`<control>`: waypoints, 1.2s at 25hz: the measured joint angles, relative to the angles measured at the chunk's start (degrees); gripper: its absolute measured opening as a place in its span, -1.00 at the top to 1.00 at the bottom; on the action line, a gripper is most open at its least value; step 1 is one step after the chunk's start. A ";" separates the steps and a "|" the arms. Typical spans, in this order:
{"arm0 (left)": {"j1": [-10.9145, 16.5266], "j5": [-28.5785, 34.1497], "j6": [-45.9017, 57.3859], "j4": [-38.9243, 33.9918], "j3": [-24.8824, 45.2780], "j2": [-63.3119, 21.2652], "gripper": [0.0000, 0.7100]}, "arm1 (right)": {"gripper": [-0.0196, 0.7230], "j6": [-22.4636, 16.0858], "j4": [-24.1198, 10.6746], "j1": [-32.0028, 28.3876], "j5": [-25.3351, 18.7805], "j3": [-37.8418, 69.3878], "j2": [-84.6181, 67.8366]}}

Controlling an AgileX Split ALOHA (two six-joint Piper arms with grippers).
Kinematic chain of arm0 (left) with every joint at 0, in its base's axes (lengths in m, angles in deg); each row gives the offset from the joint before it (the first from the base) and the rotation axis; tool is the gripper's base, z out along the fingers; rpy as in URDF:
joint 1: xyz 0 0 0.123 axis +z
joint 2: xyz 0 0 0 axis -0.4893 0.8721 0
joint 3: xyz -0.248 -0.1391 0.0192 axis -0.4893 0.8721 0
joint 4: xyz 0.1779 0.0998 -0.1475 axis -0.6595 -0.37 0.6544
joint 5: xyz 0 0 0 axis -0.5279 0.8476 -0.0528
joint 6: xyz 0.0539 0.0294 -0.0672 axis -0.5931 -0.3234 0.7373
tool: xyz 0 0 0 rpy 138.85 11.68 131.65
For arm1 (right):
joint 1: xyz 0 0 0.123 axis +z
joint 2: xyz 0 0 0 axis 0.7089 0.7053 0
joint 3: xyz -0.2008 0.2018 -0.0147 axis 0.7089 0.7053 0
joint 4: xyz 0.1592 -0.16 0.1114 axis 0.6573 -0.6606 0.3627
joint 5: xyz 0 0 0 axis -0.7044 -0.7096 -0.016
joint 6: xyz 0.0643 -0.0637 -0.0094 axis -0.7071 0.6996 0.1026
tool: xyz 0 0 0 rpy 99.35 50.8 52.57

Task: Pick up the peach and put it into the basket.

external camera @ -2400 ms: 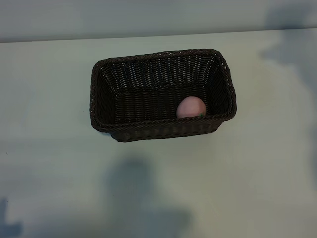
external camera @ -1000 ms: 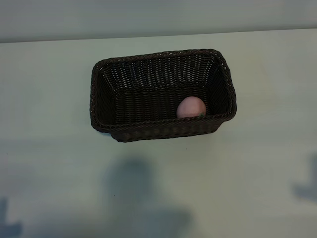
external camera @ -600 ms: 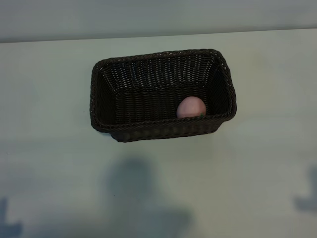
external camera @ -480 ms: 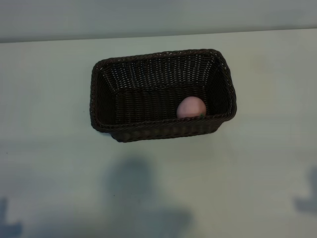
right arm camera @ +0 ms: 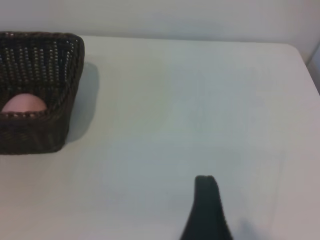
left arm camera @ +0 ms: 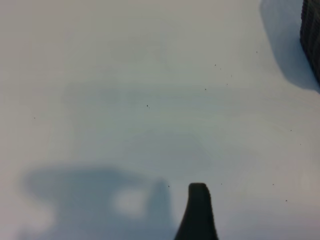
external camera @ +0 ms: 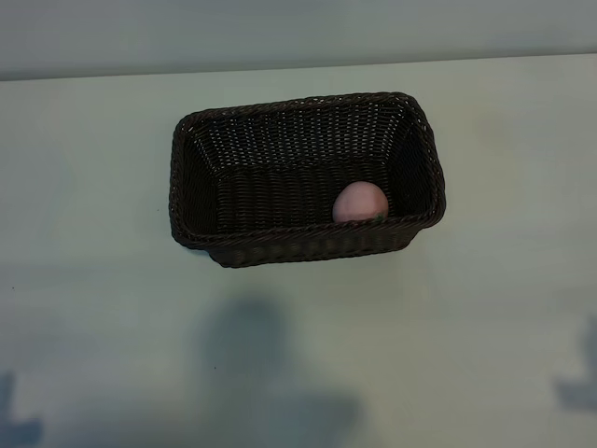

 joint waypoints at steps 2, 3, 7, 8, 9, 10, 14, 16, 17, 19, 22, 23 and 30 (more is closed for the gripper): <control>0.00 0.00 0.00 0.00 0.00 0.00 -0.67 | -0.43 0.00 0.00 0.00 0.02 0.00 0.00; 0.00 0.00 0.00 0.00 0.00 0.00 -0.67 | -0.43 0.00 0.00 0.00 0.02 0.00 0.00; 0.00 0.00 0.00 0.00 0.00 0.00 -0.67 | -0.43 0.00 0.00 0.00 0.02 0.04 0.00; 0.00 0.00 0.00 0.00 0.00 0.00 -0.67 | -0.43 0.00 0.00 0.00 -0.06 0.04 0.00; 0.00 0.00 0.00 0.00 0.00 0.00 -0.67 | -0.43 0.00 0.12 0.00 -0.30 0.04 0.00; 0.00 0.00 0.00 0.00 0.00 0.00 -0.67 | -0.43 0.00 0.17 0.00 -0.74 0.04 0.00; 0.00 0.00 0.00 0.00 0.00 0.00 -0.67 | -0.43 0.00 0.73 0.00 -3.57 0.04 0.00; 0.00 0.00 0.00 0.00 0.00 0.00 -0.67 | -0.43 0.00 0.78 0.00 -4.18 0.04 0.00; 0.00 0.00 0.00 0.00 0.00 0.00 -0.67 | -0.43 0.00 0.78 0.00 -4.59 0.04 0.00; 0.00 0.00 0.00 0.00 0.00 0.00 -0.67 | -0.43 0.00 0.84 0.00 -6.04 0.04 0.00; 0.00 0.00 0.00 0.00 0.00 0.00 -0.67 | -0.43 0.00 1.21 0.00 -7.79 0.04 0.00; 0.00 0.00 0.00 0.00 0.00 0.00 -0.67 | -0.43 0.00 1.66 0.00 -7.99 0.04 0.00; 0.00 0.00 0.00 0.00 0.00 0.00 -0.67 | -0.43 0.07 2.44 0.00 -8.19 0.04 0.00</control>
